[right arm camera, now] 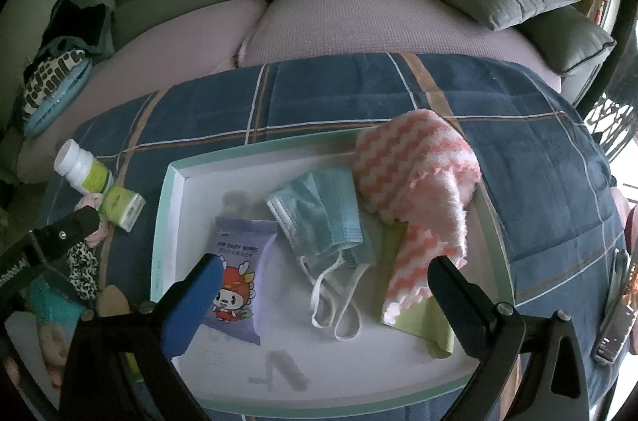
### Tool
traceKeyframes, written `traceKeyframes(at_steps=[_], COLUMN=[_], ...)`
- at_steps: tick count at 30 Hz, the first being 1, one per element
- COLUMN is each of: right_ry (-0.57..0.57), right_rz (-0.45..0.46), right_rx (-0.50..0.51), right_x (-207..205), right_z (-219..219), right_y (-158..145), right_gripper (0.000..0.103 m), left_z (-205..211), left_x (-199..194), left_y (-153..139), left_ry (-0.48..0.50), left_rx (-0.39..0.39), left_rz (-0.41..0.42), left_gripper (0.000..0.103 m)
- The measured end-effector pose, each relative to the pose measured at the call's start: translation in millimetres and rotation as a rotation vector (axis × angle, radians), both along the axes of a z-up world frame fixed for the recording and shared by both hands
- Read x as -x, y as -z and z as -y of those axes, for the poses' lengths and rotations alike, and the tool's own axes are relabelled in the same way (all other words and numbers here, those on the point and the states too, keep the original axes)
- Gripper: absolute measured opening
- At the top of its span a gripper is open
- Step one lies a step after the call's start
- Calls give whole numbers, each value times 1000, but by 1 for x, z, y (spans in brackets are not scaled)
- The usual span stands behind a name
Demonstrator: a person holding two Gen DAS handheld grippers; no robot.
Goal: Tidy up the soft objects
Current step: 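Move both tools back from the tray toward the pile, then grasp the leopard-print scrunchie with the left tool while the right tool grasps the beige sponge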
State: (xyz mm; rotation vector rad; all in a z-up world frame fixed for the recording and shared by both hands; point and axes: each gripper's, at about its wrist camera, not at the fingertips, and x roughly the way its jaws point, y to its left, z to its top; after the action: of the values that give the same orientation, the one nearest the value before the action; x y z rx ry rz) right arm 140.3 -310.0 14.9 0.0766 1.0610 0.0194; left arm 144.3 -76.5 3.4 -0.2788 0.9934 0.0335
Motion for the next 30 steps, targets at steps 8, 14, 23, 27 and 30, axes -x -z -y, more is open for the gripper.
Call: traceKeyframes(at_steps=[8,14,23,27,30], right_ry=[-17,-17,-122,-196,-246], right_rz=[23,32,32,36,36], right_rx=[-25,-37,-56,-59,-78], right_x=[1,1,4,5,4], right_z=[-9,-14,-50,-76,-97], right_y=[-4,-6,-6,-5,-3], right_gripper=[103,103,103,103,103], left_z=[-36,-68,-100,-104,-106], left_x=[13,29,45,44,43], left_y=[-24,-38,-42,-39,-36], left_ry=[-100,-193,-270,-267,-262], left_rx=[-6,-98,-100,-84,-73], left_rz=[63,69,47,35,26], left_gripper=[103,103,103,103,103])
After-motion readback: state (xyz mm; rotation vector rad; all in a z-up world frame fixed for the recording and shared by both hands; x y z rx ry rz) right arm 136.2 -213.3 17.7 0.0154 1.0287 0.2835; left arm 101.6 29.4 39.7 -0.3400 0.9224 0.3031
